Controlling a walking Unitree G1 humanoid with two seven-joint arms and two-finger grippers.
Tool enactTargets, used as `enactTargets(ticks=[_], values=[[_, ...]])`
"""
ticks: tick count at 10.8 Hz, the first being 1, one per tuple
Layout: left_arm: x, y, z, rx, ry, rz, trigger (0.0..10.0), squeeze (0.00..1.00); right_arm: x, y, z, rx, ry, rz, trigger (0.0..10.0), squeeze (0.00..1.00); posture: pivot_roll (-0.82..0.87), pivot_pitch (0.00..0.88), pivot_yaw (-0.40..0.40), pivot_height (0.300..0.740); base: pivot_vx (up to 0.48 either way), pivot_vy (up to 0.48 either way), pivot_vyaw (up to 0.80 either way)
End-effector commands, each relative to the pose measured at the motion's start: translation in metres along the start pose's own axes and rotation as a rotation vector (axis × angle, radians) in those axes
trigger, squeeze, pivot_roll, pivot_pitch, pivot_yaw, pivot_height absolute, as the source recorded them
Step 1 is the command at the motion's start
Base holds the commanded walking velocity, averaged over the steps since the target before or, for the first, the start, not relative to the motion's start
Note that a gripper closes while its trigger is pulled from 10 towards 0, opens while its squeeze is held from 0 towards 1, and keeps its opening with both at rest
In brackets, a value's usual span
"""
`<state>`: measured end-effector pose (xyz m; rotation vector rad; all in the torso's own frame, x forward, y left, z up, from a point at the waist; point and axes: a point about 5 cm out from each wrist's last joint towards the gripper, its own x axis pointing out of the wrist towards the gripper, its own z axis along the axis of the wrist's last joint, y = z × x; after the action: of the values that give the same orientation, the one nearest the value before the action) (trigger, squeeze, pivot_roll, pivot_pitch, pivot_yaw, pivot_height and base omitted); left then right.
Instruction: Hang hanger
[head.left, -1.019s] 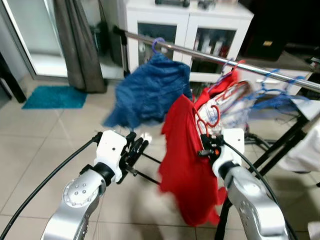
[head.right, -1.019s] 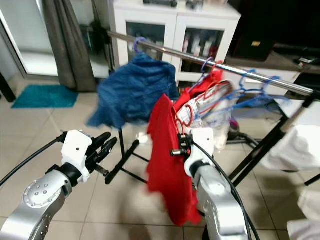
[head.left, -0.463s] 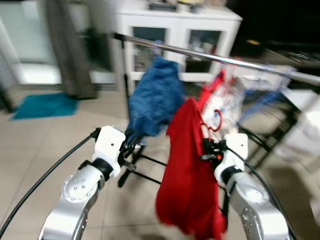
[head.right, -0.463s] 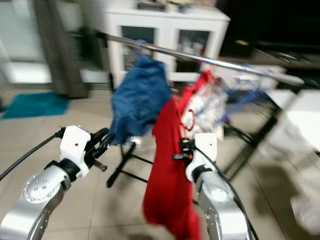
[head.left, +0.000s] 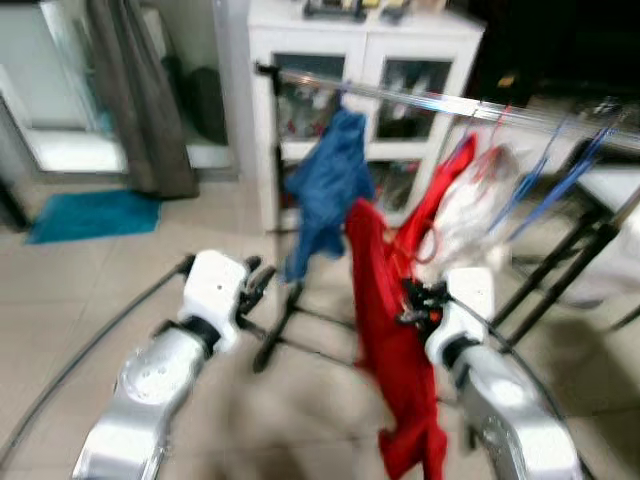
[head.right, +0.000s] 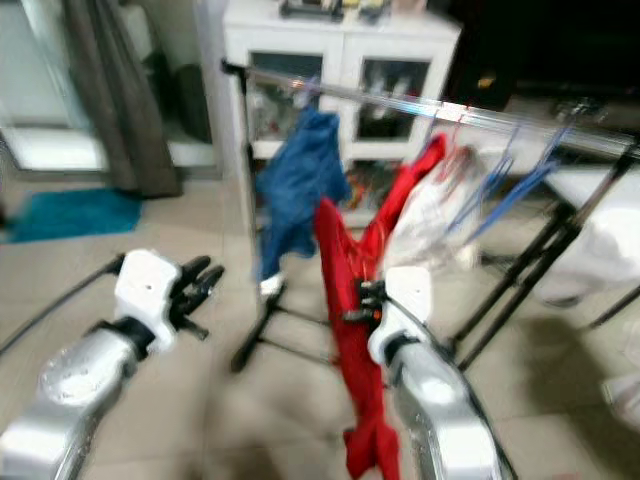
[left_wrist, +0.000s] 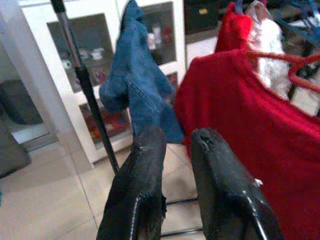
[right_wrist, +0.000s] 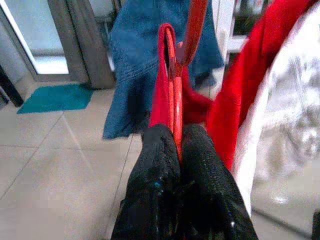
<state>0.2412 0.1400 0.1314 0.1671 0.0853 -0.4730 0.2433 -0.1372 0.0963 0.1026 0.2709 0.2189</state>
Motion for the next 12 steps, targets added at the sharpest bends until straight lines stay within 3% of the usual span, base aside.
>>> enactTargets(ticks=[1, 5, 8, 12], values=[[0.0, 0.003, 0.0, 0.012, 0.013, 0.012, 10.0, 0.0, 0.001, 0.002, 0.011, -0.003, -0.045, 0.009, 10.0, 0.0, 0.11, 0.0, -0.017, 0.74, 0.0, 0.0, 0.0], [0.002, -0.001, 0.0, -0.012, 0.013, 0.005, 10.0, 0.0, 0.002, 0.001, 0.013, -0.01, -0.049, 0.012, 10.0, 0.0, 0.1, 0.0, -0.022, 0.74, 0.0, 0.0, 0.0], [0.005, 0.004, 0.0, 0.001, 0.011, 0.075, 10.0, 0.0, 0.003, 0.0, 0.015, -0.013, -0.072, 0.01, 10.0, 0.0, 0.1, 0.0, -0.026, 0.74, 0.0, 0.0, 0.0], [-0.002, 0.014, -0.002, -0.017, 0.015, 0.123, 10.0, 0.0, -0.013, -0.002, 0.017, -0.044, -0.143, 0.053, 10.0, 0.0, 0.1, 0.0, -0.019, 0.74, 0.228, 0.0, 0.0]])
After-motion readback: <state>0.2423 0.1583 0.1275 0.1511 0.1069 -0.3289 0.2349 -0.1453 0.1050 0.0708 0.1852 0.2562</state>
